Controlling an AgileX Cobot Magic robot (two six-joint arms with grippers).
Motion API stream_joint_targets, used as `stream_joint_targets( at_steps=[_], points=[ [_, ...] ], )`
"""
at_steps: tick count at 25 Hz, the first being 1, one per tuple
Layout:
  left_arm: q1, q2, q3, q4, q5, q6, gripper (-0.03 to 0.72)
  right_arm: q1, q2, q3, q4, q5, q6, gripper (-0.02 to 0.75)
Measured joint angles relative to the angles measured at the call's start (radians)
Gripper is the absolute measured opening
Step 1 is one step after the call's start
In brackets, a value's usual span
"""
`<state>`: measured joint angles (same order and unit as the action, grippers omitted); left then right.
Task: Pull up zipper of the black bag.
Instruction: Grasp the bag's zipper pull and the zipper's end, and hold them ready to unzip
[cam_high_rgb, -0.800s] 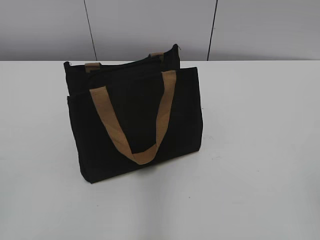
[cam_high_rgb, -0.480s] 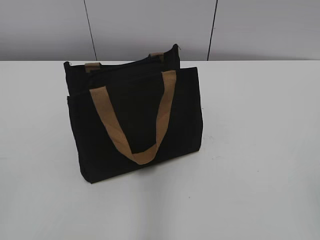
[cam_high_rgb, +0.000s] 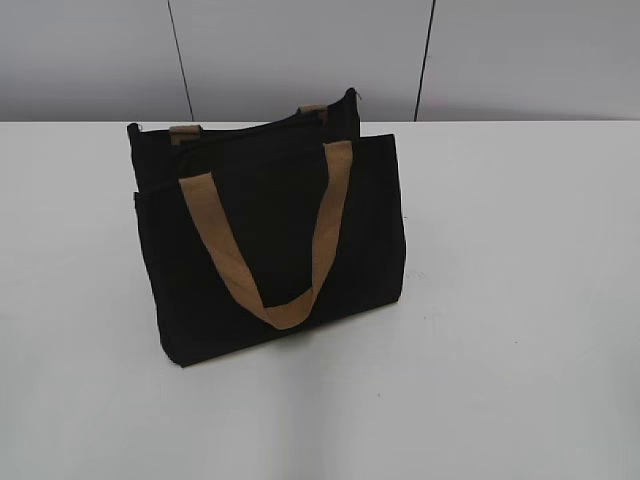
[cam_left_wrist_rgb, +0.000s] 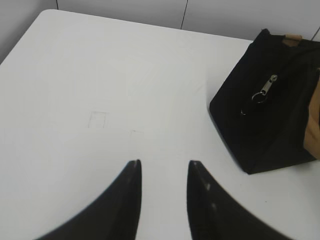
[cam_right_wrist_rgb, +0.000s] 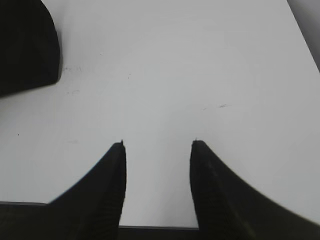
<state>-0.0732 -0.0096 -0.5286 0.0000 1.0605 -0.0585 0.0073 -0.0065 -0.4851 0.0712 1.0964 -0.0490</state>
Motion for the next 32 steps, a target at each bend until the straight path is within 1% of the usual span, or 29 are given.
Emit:
stream_joint_targets(
  at_steps=[5,7,13,16,18,20,23,26,28,32],
  points=[
    [0.000,0.018,-0.008,-0.010,-0.028,0.013,0.241,0.000,0.000,0.000,0.000,0.000,0.000,0.335],
    [0.000,0.038,-0.023,-0.037,-0.088,0.059,0.244,0.000,0.000,0.000,0.000,0.000,0.000,0.335],
    [0.000,0.153,-0.033,-0.187,-0.285,0.197,0.246,0.000,0.000,0.000,0.000,0.000,0.000,0.335],
    [0.000,0.221,-0.033,-0.231,-0.382,0.273,0.246,0.000,0.000,0.000,0.000,0.000,0.000,0.335],
    [-0.001,0.267,-0.033,-0.249,-0.452,0.302,0.250,0.000,0.000,0.000,0.000,0.000,0.000,0.335],
    [-0.015,0.317,-0.033,-0.257,-0.509,0.312,0.273,0.000,0.000,0.000,0.000,0.000,0.000,0.335],
    [-0.051,0.390,-0.019,-0.276,-0.596,0.315,0.341,0.000,0.000,0.000,0.000,0.000,0.000,0.334],
    [-0.088,0.468,0.008,-0.298,-0.680,0.317,0.393,0.000,0.000,0.000,0.000,0.000,0.000,0.334],
    [-0.109,0.525,0.035,-0.306,-0.750,0.318,0.407,0.000,0.000,0.000,0.000,0.000,0.000,0.334],
    [-0.149,0.632,0.085,-0.311,-0.915,0.318,0.413,0.000,0.000,0.000,0.000,0.000,0.000,0.334]
  ],
)
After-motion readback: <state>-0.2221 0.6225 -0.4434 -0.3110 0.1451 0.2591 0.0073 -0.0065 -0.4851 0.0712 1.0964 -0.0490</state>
